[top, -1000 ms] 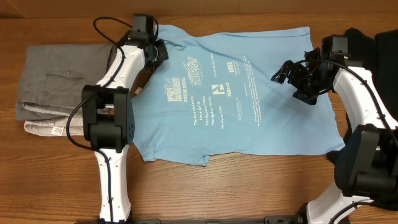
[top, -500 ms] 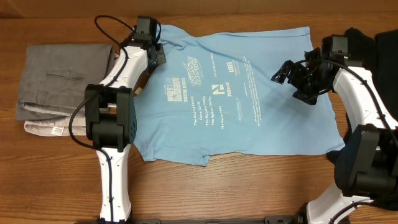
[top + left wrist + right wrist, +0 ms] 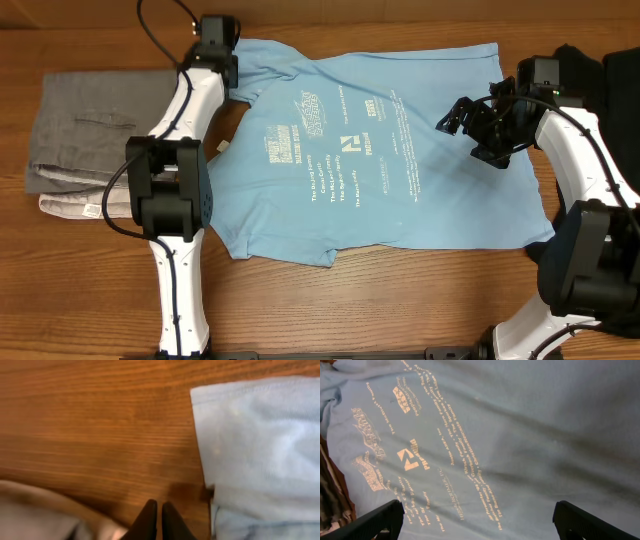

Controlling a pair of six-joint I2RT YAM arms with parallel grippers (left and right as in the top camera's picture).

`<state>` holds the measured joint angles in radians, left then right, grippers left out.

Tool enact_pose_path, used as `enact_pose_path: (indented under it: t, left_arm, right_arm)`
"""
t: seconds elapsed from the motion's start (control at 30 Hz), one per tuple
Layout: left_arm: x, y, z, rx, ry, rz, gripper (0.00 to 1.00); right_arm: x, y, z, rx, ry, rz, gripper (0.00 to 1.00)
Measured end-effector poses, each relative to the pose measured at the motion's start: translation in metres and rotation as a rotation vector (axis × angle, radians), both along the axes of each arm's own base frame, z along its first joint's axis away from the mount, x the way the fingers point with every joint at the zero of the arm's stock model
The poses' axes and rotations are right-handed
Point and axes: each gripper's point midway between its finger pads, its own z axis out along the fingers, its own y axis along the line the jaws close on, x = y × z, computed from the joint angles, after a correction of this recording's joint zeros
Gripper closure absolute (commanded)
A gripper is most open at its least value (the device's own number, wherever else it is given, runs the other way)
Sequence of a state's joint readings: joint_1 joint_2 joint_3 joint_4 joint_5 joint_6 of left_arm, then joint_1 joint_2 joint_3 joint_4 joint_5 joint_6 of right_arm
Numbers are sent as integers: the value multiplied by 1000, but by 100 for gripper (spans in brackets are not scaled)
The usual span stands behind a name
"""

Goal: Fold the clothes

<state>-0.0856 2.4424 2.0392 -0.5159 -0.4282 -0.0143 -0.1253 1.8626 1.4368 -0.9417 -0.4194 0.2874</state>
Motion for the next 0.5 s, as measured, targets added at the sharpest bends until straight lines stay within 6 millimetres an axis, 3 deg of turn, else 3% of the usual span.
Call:
enact_pose_path:
  t: [0.1,0.23,0.37,0.5]
  left_arm:
    - [-8,-7,22,-28,45,17,96]
    - [-21,-35,41,-204,94,24,96]
    - [-38,-60,30,-387,167,39,96]
    - [-48,-71,16,-479,212,71,96]
  right_arm:
    - [0,0,0,0,1,0,0]
    - [0,0,0,0,1,-1,0]
    - [0,0,0,0,1,0,0]
    - [0,0,0,0,1,0,0]
